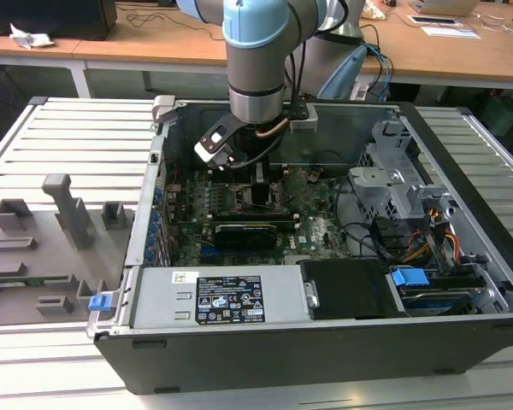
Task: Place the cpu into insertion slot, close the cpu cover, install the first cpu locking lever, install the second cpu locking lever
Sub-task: 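Place the cpu into insertion slot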
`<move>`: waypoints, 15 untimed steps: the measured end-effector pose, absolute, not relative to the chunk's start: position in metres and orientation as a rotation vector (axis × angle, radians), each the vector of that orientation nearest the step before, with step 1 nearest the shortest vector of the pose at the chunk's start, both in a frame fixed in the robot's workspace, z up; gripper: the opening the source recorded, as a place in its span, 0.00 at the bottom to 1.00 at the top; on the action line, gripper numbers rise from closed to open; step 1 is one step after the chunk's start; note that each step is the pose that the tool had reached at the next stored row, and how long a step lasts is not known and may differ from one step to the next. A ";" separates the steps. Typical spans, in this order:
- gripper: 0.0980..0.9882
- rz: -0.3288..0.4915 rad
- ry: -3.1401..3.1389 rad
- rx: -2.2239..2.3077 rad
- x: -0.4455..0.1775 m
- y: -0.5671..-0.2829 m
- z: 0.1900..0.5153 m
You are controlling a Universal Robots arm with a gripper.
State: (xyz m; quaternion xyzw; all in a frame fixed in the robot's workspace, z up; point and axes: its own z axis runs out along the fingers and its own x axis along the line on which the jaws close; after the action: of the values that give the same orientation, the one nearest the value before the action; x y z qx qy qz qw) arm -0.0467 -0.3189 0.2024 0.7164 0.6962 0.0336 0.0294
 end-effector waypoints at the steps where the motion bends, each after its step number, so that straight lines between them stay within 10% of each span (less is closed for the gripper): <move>1: 0.63 0.103 2.147 2.209 -0.047 -0.319 0.202; 15: 0.63 0.108 2.149 2.211 -0.043 -0.313 0.200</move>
State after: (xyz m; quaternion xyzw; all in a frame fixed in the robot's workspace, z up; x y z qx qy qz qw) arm -0.0427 -0.3128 0.1999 0.7164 0.6962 0.0350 0.0280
